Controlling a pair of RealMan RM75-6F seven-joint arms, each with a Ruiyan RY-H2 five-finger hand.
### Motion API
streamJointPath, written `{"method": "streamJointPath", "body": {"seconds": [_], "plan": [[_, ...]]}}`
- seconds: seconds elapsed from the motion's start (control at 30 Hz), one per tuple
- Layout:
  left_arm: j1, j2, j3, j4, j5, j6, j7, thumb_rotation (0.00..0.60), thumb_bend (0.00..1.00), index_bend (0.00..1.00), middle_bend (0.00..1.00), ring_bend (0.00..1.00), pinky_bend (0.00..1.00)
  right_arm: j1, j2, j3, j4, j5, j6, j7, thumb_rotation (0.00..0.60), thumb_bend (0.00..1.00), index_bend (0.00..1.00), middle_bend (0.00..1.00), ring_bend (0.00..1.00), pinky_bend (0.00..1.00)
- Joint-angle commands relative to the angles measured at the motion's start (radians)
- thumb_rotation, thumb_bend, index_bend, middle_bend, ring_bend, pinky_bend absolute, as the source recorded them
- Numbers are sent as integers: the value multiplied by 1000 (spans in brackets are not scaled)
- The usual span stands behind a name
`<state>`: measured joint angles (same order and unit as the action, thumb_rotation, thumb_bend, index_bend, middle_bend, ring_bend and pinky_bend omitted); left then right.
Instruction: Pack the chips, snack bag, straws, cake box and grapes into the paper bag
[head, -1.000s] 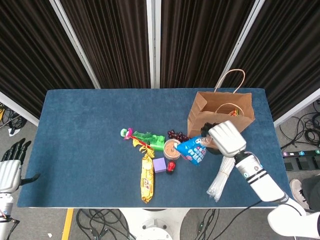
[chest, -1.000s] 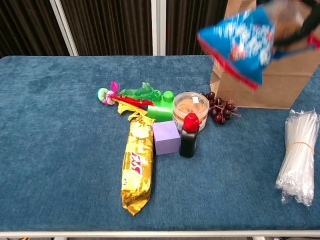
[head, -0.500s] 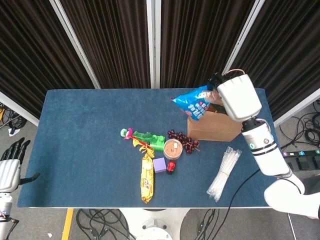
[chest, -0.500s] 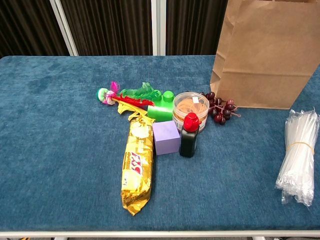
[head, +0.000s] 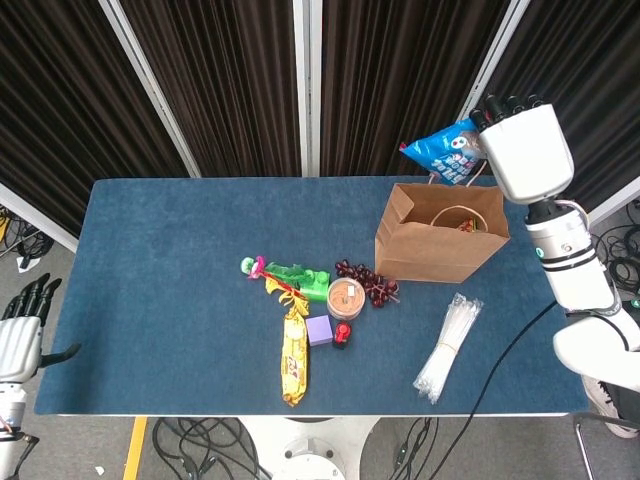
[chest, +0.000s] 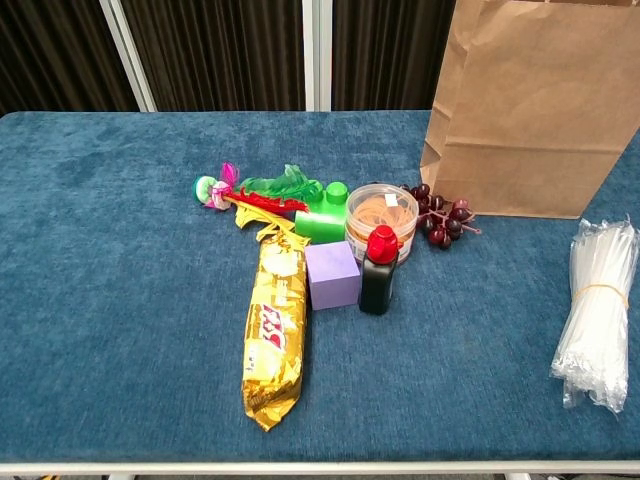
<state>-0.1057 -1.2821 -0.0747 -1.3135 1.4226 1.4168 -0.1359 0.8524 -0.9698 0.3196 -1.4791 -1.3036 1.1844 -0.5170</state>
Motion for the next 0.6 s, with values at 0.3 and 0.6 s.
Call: {"method": "streamJointPath", "body": {"seconds": [0.3, 0.6], "plan": [[-6, -3, -2, -2, 5, 3, 4, 600, 88, 45, 9, 0, 161, -24, 10, -133, 78, -158, -109, 12, 600, 322, 883, 647, 583, 700], [2, 1, 6, 6, 9, 11, 1, 600, 88, 45, 9, 0, 161, -7, -15, -141, 130, -181, -150, 12, 600, 322, 873, 643, 583, 680]]}}
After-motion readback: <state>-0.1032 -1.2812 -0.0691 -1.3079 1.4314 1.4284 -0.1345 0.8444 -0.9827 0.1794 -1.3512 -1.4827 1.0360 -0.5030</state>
